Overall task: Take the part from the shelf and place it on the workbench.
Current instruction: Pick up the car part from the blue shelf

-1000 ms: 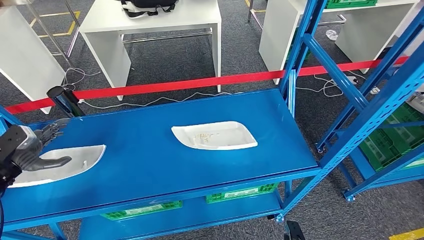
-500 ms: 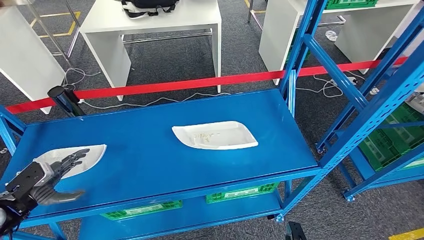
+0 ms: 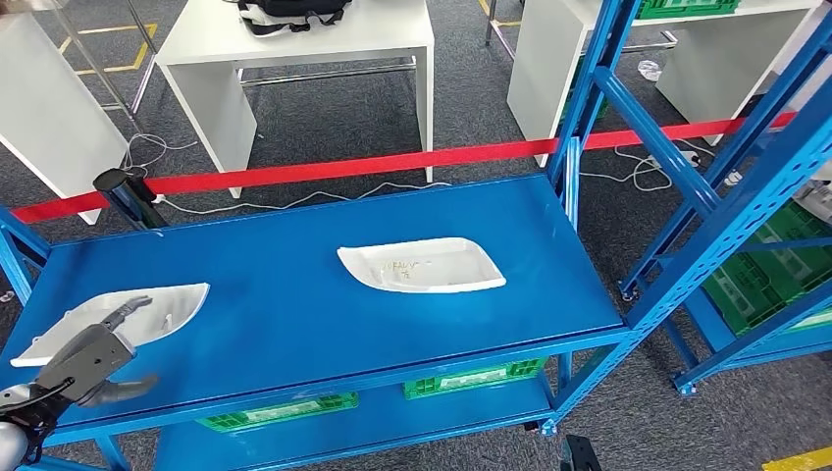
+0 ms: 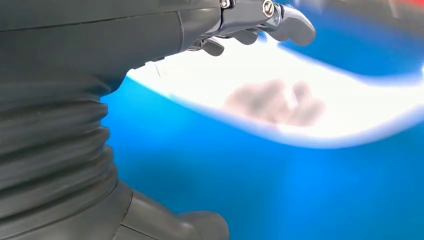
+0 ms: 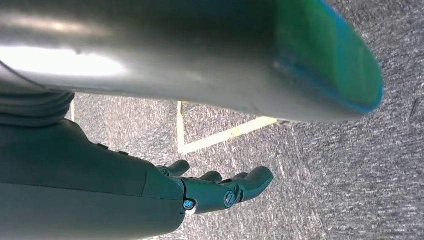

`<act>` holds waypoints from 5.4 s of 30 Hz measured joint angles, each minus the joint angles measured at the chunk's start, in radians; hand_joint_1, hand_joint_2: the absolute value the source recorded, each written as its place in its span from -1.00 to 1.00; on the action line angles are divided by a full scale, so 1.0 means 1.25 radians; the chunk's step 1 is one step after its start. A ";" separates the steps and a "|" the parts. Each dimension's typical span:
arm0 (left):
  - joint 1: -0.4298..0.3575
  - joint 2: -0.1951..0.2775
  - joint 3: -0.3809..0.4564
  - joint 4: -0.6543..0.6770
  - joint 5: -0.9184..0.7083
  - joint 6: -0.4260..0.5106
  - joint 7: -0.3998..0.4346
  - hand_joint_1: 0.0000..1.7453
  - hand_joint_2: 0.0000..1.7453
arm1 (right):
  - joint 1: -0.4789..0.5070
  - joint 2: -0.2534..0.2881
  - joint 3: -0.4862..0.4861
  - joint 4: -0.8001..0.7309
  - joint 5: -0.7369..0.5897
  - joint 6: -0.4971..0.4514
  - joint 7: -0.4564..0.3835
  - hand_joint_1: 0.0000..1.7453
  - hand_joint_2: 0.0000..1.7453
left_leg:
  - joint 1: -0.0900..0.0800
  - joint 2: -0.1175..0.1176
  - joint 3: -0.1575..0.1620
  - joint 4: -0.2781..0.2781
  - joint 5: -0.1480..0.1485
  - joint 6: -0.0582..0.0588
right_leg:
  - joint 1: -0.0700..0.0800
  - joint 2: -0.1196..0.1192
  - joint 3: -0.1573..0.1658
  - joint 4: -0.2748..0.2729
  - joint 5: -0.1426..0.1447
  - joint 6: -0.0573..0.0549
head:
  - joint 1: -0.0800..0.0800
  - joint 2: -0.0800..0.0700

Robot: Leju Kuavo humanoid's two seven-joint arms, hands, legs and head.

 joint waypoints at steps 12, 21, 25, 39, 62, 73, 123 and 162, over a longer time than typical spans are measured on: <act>0.061 -0.074 0.028 -0.097 -0.161 0.362 0.007 -1.00 1.00 | 0.001 0.008 -0.006 0.000 0.002 -0.006 -0.008 -1.00 -1.00 | 0.000 0.000 -0.001 0.001 -0.001 0.001 | 0.000 0.000 0.000 0.000 0.000 0.000 | 0.000 0.000; 0.098 -0.092 0.065 -0.136 -0.141 0.413 -0.025 -1.00 1.00 | 0.001 0.008 -0.007 0.000 0.009 -0.004 -0.014 -1.00 -1.00 | 0.000 0.000 -0.001 0.001 -0.001 0.001 | 0.000 0.000 0.000 0.000 0.000 0.000 | 0.000 0.000; 0.100 -0.088 0.065 -0.133 -0.157 0.385 -0.024 -1.00 1.00 | 0.001 0.008 -0.007 0.000 0.013 0.000 -0.014 -1.00 -1.00 | 0.000 0.000 -0.001 0.001 -0.001 0.002 | 0.000 -0.001 0.000 0.000 0.000 0.000 | 0.000 0.000; 0.047 -0.071 0.046 -0.073 -0.232 0.321 0.006 -1.00 1.00 | -0.002 0.008 -0.010 0.000 0.014 0.001 -0.006 -1.00 -1.00 | 0.000 0.000 -0.001 0.002 0.000 0.003 | 0.000 0.000 0.000 0.000 0.001 0.001 | 0.000 0.000; -0.087 -0.070 -0.101 0.200 -0.547 0.417 0.119 -0.73 1.00 | -0.001 0.008 -0.023 0.000 0.018 -0.002 -0.012 -1.00 -1.00 | 0.000 0.000 -0.001 0.002 0.000 0.003 | 0.000 0.000 0.000 0.000 0.001 0.001 | 0.000 0.000; -0.121 -0.072 -0.130 0.276 -0.572 0.399 0.118 1.00 1.00 | -0.001 0.008 -0.027 0.000 0.027 0.001 -0.014 -1.00 -1.00 | 0.000 0.000 -0.001 0.002 0.000 0.003 | 0.000 0.000 0.000 0.000 0.001 0.001 | 0.000 0.000; -0.110 -0.185 0.034 -0.265 0.977 -0.203 0.212 1.00 1.00 | -0.002 0.016 -0.062 0.000 0.045 0.008 -0.027 -1.00 -1.00 | -0.001 -0.002 -0.004 0.003 0.005 0.006 | 0.000 -0.002 -0.002 0.000 0.005 0.003 | 0.000 0.000; -0.098 -0.186 0.014 -0.231 1.081 -0.301 0.242 1.00 1.00 | -0.002 0.035 -0.107 0.000 0.035 -0.002 -0.040 -1.00 -1.00 | 0.002 -0.002 0.074 0.049 -0.090 0.001 | 0.001 -0.001 -0.073 0.009 0.061 -0.013 | -0.008 0.000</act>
